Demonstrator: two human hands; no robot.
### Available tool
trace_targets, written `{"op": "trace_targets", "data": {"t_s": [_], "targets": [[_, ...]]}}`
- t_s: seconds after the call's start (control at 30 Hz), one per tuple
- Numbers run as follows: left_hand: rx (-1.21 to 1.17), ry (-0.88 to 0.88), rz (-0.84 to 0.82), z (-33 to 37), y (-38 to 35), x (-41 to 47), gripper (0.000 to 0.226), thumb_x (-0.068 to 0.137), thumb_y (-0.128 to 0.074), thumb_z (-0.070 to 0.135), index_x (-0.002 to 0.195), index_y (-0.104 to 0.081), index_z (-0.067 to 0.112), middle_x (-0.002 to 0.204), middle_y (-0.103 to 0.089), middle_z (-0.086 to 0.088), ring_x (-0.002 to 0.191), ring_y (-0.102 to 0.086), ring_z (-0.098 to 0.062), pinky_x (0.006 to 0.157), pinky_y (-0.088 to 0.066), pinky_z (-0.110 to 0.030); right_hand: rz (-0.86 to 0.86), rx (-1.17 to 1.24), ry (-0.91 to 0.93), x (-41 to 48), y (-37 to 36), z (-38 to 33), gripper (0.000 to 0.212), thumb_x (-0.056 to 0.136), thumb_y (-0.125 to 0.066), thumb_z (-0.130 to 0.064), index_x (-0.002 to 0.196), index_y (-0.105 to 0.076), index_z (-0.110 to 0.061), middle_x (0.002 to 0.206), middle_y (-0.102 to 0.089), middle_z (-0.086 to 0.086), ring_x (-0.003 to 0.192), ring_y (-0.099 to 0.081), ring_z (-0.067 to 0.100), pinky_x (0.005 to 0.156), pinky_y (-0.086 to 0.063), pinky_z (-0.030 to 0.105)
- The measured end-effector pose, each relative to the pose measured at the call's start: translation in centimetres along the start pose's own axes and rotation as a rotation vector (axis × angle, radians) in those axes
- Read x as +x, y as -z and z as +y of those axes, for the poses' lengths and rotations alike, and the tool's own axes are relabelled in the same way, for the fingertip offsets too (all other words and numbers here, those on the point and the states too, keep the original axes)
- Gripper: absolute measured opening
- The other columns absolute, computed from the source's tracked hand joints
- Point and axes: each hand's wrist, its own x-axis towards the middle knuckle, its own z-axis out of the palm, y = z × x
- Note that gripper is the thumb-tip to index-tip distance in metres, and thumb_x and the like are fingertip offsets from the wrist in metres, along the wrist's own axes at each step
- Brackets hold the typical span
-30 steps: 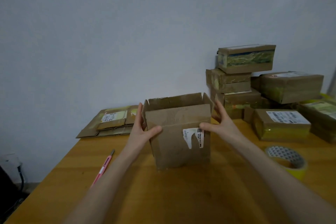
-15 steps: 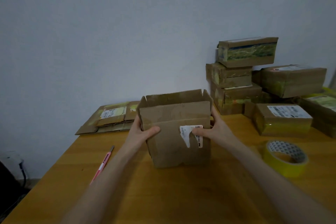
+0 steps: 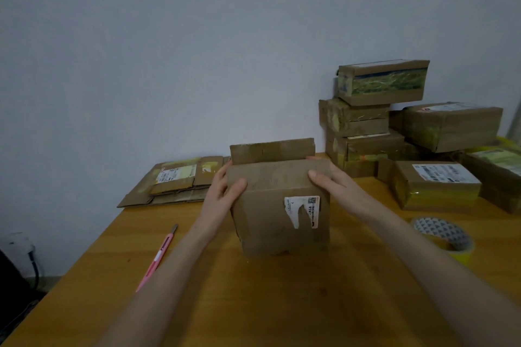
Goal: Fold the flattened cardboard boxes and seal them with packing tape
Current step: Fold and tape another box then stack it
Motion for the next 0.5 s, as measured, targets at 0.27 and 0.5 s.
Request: {"op": "trace_targets", "data": {"t_s": [0.27,0.5], "targets": [[0.128,-0.004,0.011,1.5,0.9,0.9,0.075,0.091,-0.062,0.027,0.146,-0.015,0.047,0.135,-0.034,0.01,0.121,-0.038,-0.013,0.092,-0.039,-0.032,0.117,-0.184,-0.029,1.5,0.7,-0.8,0.089,0.087,-0.066,-0.031,0.153,-0.006,-0.027,0.157,-0.015,-0.005,0.126,-0.037,0.017,0.086,-0.038,0.021],[0.432,-0.136,-0.092,1.2,1.8,1.5,0.032,0.099,-0.046,0.029,0.127,-0.059,0.027,0.144,-0.038,0.009,0.132,-0.032,-0.005,0.113,-0.029,-0.039,0.055,-0.418,0.054,2.2,0.9,-0.6,0.036,0.095,-0.049,-0.04,0.129,-0.056,-0.031,0.134,-0.04,-0.011,0.128,-0.036,0.011,0.107,-0.036,0.043]]}}
